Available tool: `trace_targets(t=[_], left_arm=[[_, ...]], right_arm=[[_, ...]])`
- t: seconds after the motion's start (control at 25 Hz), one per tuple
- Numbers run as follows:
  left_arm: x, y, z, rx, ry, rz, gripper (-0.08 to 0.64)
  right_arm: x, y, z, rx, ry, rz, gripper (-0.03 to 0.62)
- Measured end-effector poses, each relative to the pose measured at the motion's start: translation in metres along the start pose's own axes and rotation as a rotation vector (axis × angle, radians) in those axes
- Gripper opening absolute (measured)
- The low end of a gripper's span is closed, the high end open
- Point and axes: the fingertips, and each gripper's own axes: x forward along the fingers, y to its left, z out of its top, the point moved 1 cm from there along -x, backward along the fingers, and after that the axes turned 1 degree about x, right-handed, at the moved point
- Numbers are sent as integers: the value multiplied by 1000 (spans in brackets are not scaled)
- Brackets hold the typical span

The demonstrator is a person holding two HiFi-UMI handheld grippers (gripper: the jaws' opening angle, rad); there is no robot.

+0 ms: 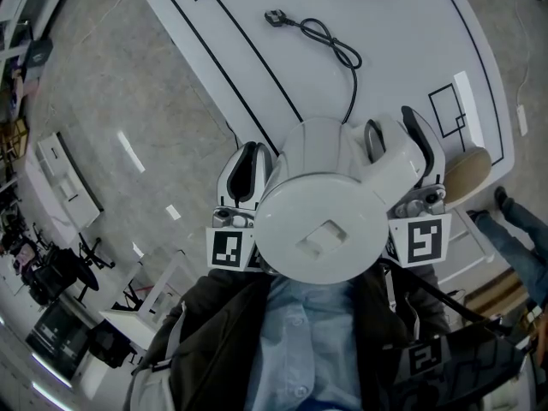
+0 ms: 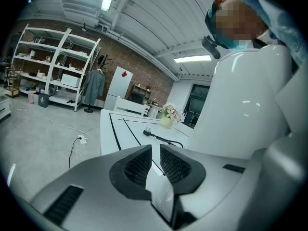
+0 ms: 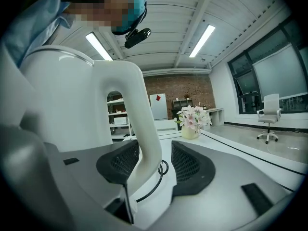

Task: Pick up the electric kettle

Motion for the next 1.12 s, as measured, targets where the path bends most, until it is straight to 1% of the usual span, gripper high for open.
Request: trace_targets(t=[0.28, 0.4, 0.52, 0.64, 0.84, 1.12], left_arm=[[-2, -3, 3, 3, -9, -3, 57], [-3, -6, 7, 6, -15, -7, 57], [-4, -6, 7, 8, -18, -4, 56], [-3, -6, 7, 11, -21, -2, 51], [-2, -8, 7, 17, -25, -5, 9], [2, -5, 9, 13, -35, 10, 8]], right_arm=[[11, 4, 5, -64, -4, 72, 212], [14, 6, 9, -75, -8, 97, 210], [14, 8, 9, -75, -11, 110, 190], [14, 11, 8, -83, -10, 126, 144], [14, 12, 6, -85, -13, 126, 137], [13, 11, 5, -74, -12, 114, 133]])
